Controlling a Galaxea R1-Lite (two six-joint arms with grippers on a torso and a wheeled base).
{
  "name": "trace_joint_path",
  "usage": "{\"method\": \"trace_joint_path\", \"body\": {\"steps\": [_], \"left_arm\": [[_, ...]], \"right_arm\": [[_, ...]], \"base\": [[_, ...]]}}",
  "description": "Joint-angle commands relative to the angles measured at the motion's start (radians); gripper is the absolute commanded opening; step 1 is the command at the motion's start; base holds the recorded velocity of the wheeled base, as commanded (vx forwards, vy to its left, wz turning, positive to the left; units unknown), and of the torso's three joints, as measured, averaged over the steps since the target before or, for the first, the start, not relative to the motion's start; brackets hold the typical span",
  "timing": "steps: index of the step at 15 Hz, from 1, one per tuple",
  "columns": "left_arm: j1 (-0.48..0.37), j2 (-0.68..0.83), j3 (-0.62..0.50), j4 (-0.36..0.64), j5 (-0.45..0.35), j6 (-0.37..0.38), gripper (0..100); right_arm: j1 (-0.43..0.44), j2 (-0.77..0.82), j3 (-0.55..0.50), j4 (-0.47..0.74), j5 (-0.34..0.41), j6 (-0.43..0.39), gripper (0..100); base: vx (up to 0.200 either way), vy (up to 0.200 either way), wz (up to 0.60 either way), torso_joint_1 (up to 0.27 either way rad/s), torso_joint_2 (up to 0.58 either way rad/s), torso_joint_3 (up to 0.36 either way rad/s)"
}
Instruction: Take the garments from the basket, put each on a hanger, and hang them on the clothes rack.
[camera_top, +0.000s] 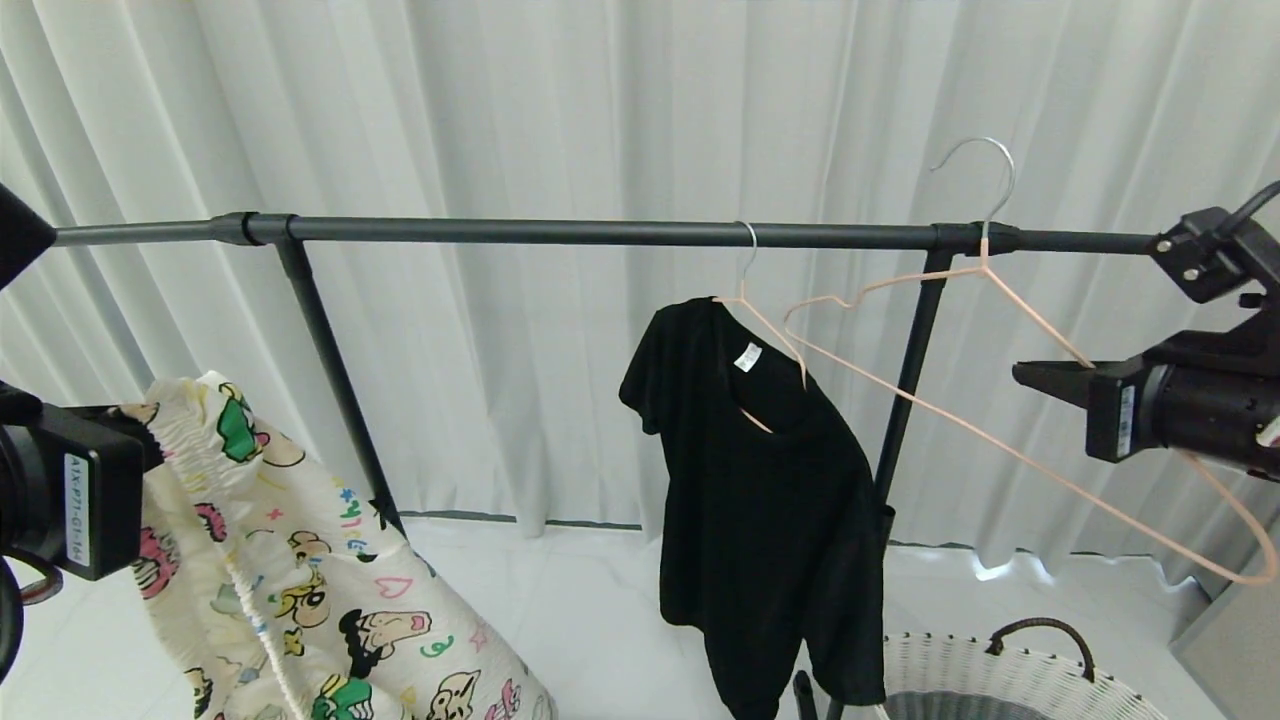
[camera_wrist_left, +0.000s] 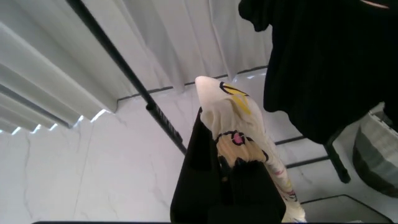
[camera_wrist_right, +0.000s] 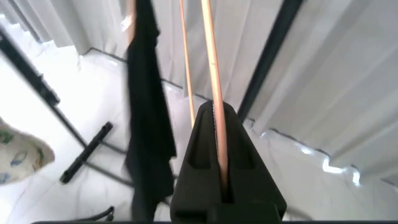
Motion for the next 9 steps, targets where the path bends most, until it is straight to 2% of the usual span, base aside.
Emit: {"method": "trace_joint_path", "body": {"steps": [1,5,9], "left_arm": [[-0.001,-0.004,0.004,0.0,0.0,0.0,0],[-0.001,-0.004,0.015,0.0,0.0,0.0,0],[-0.004,-0.004,0.019,0.0,0.0,0.0,0]], "right_arm": [[0.002,-0.111,0.063,-0.001,-0.001,-0.002,0],[0.002,-0.238,0.137,0.025,-0.007,0.0,0],[0.011,-0.326,0.154,0.068,-0.006,0.035,0]], "base": [[-0.2,0.0,0.0,-0.007,0.01,0.007],[-0.2,0.0,0.0,0.001,0.0,0.005],[-0.2,0.0,0.0,0.002,0.0,0.002]]}}
